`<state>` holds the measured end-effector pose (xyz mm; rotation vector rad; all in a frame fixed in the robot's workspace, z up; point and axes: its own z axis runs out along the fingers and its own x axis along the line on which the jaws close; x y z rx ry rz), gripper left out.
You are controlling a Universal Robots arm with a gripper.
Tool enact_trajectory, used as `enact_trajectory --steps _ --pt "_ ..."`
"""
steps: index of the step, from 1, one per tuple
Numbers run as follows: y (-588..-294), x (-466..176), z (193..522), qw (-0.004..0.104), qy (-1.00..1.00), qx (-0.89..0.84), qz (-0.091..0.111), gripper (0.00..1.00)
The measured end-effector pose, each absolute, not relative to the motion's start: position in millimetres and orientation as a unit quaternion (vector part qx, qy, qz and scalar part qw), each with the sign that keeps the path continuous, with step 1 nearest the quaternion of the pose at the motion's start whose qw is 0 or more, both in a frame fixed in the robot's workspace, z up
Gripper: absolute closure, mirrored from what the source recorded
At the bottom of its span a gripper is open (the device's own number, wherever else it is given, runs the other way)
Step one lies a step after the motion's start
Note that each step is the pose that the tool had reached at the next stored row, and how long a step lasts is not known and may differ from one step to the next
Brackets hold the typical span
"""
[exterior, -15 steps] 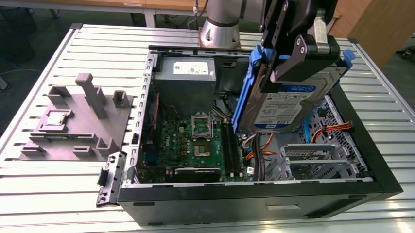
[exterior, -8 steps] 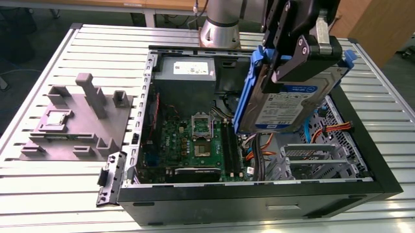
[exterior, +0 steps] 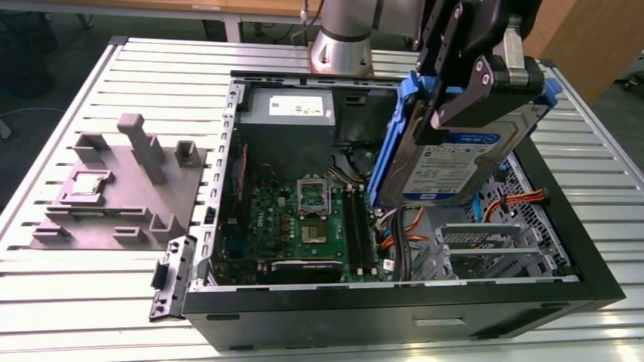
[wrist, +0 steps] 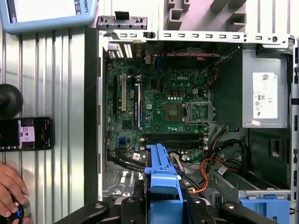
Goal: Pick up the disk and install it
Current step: 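Insert the disk into the insertion slot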
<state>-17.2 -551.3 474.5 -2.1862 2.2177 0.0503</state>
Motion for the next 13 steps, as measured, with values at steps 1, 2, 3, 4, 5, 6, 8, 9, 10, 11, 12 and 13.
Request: enact_trajectory --steps 1,2,3,4,5,6,8,9,10,11,12,13 --pt "-551.3 -16.3 474.5 0.014 0.712 -0.702 0.016 0.63" --pt "-551.3 -15.3 474.5 0.013 0.712 -0.702 0.016 0.63" --pt "-551.3 -14.5 474.5 0.013 0.712 -0.702 0.016 0.63" --pt "-551.3 -13.7 474.5 0.014 0.712 -0.702 0.016 0.63" --pt "-551.3 -12.9 474.5 0.013 0.712 -0.702 0.016 0.63" --pt "-551.3 -12.1 474.5 0.014 0.712 -0.702 0.016 0.63" --pt "-551.3 -10.1 474.5 0.013 0.712 -0.702 0.016 0.63" --pt "-551.3 -9.5 474.5 0.013 0.712 -0.702 0.016 0.63" --pt "-551.4 -9.0 474.5 0.014 0.712 -0.702 0.016 0.63" --pt "-551.4 -8.5 474.5 0.013 0.712 -0.702 0.016 0.63" --pt "-551.6 -8.1 474.6 0.013 0.712 -0.702 0.016 0.63" --pt "-552.0 -7.7 474.5 0.013 0.712 -0.702 0.016 0.63"
